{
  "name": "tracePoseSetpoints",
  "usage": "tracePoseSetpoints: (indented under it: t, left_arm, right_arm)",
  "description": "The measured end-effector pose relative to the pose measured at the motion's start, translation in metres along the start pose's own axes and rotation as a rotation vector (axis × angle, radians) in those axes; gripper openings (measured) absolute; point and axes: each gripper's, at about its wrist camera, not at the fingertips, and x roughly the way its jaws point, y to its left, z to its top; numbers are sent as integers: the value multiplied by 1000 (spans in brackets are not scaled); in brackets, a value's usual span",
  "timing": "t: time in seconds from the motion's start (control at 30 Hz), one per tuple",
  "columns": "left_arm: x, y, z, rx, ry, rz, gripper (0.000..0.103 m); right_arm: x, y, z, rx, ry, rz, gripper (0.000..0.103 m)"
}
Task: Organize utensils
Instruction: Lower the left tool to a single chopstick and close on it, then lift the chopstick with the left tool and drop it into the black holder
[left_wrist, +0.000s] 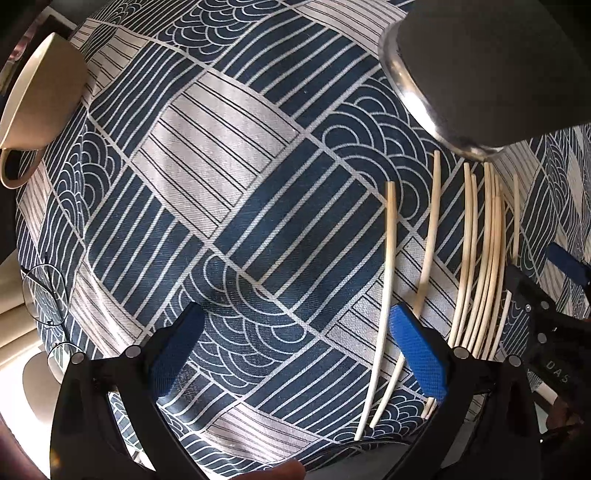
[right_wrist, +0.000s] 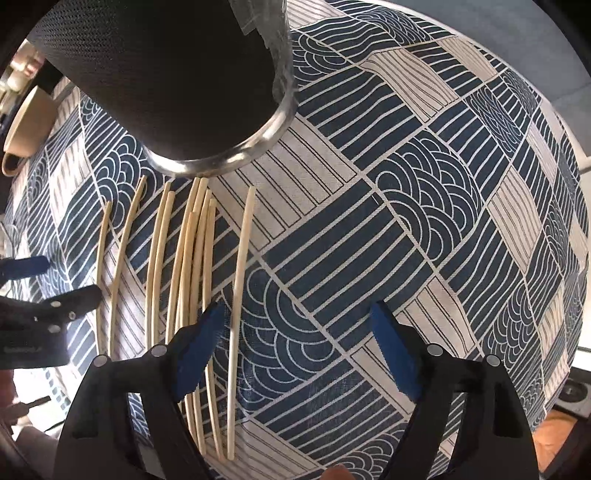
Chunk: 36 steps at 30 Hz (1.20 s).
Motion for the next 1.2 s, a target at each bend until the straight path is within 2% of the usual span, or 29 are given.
tracePoseSetpoints:
  t: [0.13,0.23,0.33,0.4,0.43,0.5,0.53,0.57,0.6,0.63,0.67,0.8,0.87,1.07,1.2]
  left_arm:
    - [2,-6,-5,12,-41,6,99]
    - [2,-7,-12,17,-72,-1,99]
    - [-7,6,-23,34,-104,-2,99]
    - [-8,7,-32,51,-129,-3,97]
    - [-14,8,-40,54,-138,-3,94]
    - [-20,12,-53,58,-165,-6,83]
    - [-26,15,-60,63,-177,-6,69]
    - [-28,18,-64,64,-185,-8,50]
    - [-31,21,-70,61,-189,-13,39]
    - [-32,24,-73,61,-187,-17,16]
    - [-32,29,-78,54,-180,-32,5]
    - [-31,50,-95,3,-158,-98,4]
    - [-29,60,-104,-11,-148,-106,4]
    - [-54,70,-137,-4,-202,-105,4]
    - [-82,68,-155,19,-274,-101,4]
  right_arm:
    - [4,-4,-3,2,-14,3,80]
    - [2,-8,-11,-15,-27,8,76]
    - [-13,-12,-22,-39,-41,10,63]
    - [-17,-18,-27,-40,-49,12,44]
    - [-18,-20,-30,-38,-49,10,38]
    - [-21,-27,-38,-38,-49,8,11]
    - [-21,-31,-42,-36,-48,-1,7]
    - [-21,-36,-47,-32,-50,4,6]
    - [-21,-39,-50,-30,-50,11,4]
    - [-21,-41,-53,-26,-49,11,4]
    - [-21,-44,-56,-19,-45,15,4]
    - [-24,-61,-71,14,-26,57,4]
    - [-26,-72,-84,15,-35,70,4]
    - [-61,-89,-118,14,-114,118,4]
    - [-89,-96,-124,-5,-195,128,4]
